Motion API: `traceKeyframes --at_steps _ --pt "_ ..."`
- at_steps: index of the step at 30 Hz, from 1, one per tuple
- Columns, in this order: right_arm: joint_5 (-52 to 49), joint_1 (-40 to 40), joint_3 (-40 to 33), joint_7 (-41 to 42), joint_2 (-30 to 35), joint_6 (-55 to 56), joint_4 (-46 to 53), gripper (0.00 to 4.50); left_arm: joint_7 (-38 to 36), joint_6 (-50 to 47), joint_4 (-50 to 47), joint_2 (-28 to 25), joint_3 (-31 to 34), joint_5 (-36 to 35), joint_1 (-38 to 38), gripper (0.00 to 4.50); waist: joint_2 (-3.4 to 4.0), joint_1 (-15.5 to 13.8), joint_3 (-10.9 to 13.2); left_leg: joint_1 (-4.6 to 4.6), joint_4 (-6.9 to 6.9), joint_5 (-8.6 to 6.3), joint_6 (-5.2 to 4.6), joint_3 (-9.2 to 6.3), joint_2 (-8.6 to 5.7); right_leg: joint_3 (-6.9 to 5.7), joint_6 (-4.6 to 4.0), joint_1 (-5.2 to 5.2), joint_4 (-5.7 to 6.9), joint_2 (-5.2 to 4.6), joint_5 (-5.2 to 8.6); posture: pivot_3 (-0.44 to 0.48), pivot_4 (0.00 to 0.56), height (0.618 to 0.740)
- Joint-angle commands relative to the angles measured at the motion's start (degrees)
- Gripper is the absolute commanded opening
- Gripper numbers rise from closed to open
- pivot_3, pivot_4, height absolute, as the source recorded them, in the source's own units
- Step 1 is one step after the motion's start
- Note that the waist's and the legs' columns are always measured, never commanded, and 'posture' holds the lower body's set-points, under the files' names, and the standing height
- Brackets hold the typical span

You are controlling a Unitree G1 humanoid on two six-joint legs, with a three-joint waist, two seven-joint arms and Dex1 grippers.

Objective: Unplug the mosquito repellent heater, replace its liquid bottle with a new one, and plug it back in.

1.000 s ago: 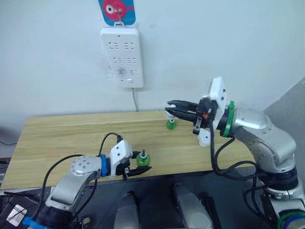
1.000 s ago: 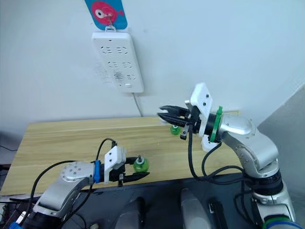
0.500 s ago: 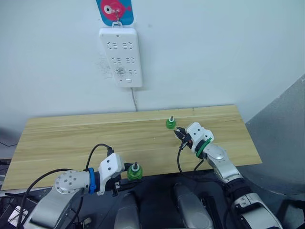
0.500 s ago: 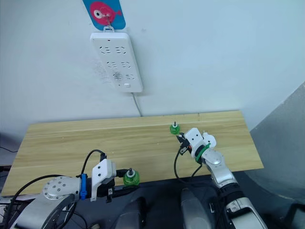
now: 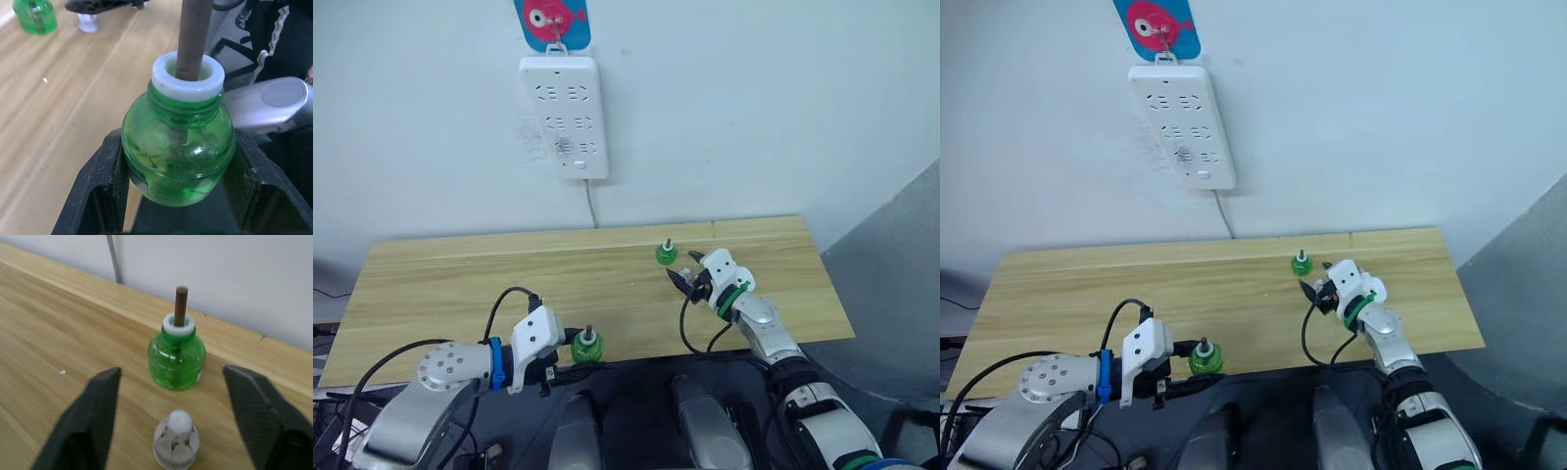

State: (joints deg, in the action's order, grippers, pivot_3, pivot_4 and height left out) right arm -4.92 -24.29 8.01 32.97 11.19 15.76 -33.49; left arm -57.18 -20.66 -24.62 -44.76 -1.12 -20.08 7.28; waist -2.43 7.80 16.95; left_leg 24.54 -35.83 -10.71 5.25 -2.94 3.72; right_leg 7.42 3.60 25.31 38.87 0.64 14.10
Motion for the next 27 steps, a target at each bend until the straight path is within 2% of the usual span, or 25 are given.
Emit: traceKeyframes --at_steps 1,4,6,8,11,16,24,27 --pt "-4.79 5.92 1.83 9.16 6.33 -8.41 22.62 3.48 -1.29 1.95 1.49 1.19 -1.30 -0.47 -3.81 2.23 0.15 -0.34 0.09 0.01 0.00 0.00 0.00 0.00 -0.02 0.00 0.02 0.00 -0.01 -0.01 0.01 -0.129 0.284 0.740" --pt "-10.63 9.80 4.56 17.67 15.34 -21.90 42.29 3.48 -3.09 3.26 3.99 2.33 -3.44 -0.30 -8.05 2.23 0.29 -0.68 0.17 0.09 -0.02 -0.01 0.02 0.01 -0.06 0.02 0.10 0.01 -0.06 -0.04 0.04 -0.152 0.273 0.740" --pt "-14.21 9.94 5.18 19.58 19.15 -29.79 50.39 3.48 -4.05 4.06 5.51 3.13 -4.84 0.00 -10.58 2.23 0.27 -0.35 0.15 0.07 -0.04 -0.01 0.02 0.00 -0.04 0.01 0.10 0.01 -0.05 -0.03 0.04 -0.163 0.264 0.740" --pt "-18.36 8.90 5.45 19.95 21.61 -37.69 57.56 3.48 -4.83 4.81 7.10 4.38 -6.39 0.25 -13.76 2.23 0.26 0.13 0.14 0.04 -0.05 -0.01 0.02 -0.02 -0.01 0.00 0.09 0.00 0.00 0.01 0.04 -0.168 0.260 0.740" --pt "-21.77 6.23 7.02 19.53 22.03 -45.77 63.46 3.48 -6.01 5.51 9.66 6.53 -8.57 0.43 -18.91 2.23 0.21 0.44 0.09 0.03 -0.09 -0.01 0.02 -0.04 -0.01 -0.01 0.09 -0.01 0.04 0.03 0.03 -0.188 0.244 0.740" --pt "-19.05 1.82 10.43 15.04 17.32 -48.93 62.43 3.48 -7.78 6.88 12.90 8.93 -10.57 1.06 -24.48 2.23 0.01 0.73 -0.10 0.10 -0.17 -0.01 0.02 -0.04 -0.03 -0.01 0.43 0.00 0.01 0.02 -0.17 -0.208 0.219 0.740" --pt "-17.68 0.60 11.39 14.23 15.58 -49.05 60.46 3.48 -7.16 6.37 13.17 11.07 -10.85 0.89 -25.43 2.23 -0.02 1.03 -0.13 0.22 -0.15 -0.01 0.02 -0.17 -0.03 -0.15 0.49 0.03 -0.03 0.00 -0.19 -0.200 0.205 0.740" --pt "-16.75 0.79 11.09 14.82 15.82 -47.74 59.45 2.90 -7.18 6.64 12.88 10.98 -10.83 1.24 -25.06 2.23 -0.01 1.13 -0.16 0.21 -0.18 -0.01 0.02 -0.17 -0.03 -0.15 0.49 0.02 0.01 0.01 -0.20 -0.194 0.204 0.740"
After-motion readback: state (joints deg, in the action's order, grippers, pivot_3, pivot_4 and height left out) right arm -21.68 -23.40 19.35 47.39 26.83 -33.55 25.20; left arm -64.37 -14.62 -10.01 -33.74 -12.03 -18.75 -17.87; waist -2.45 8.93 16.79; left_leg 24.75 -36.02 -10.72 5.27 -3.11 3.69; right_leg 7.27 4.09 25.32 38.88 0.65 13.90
